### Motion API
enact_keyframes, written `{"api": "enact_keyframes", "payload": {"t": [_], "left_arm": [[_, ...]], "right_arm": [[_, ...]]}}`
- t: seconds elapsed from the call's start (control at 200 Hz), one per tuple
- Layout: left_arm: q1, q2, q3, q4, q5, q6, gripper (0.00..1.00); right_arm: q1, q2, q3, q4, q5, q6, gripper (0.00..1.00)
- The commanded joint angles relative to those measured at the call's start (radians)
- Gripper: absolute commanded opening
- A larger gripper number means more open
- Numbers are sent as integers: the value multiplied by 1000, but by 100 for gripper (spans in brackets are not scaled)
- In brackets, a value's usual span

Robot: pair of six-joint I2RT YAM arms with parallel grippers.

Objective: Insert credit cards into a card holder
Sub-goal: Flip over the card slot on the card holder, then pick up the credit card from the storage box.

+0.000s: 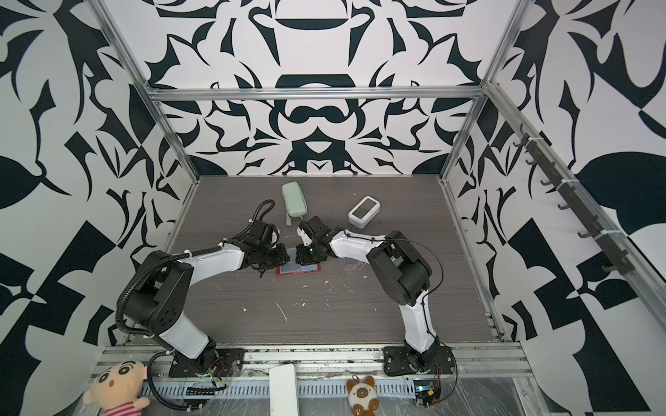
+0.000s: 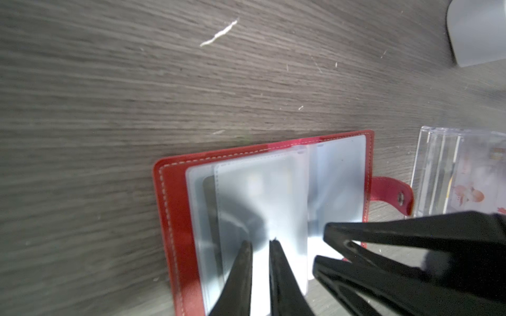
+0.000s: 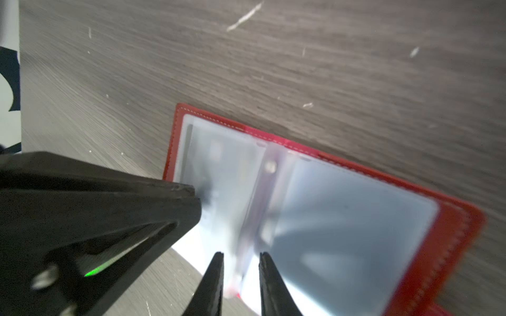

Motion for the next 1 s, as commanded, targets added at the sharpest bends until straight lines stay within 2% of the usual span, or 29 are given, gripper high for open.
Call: {"api": "enact_keyframes", "payload": {"t": [0.0,0.19,0.41,0.685,0.995], "left_arm": [[-3,-43,7,-41,-18,8,19],[-11,-104,61,-49,12,18,27],[-46,-52,182,-89,70,21,33],[-141,83,341,-108,108,18,35],[-220,269,541,-145,179,19,38]], "right_arm": [[2,-127,-17,-21,80,-12,30],[-44,-270,-86,-47,142,-17,31],[-139,-421,-145,-135,185,-51,33],[-282,-543,-205,-268,228,-93,34],[-341,-572,-225,-366,326,-126,38]]}}
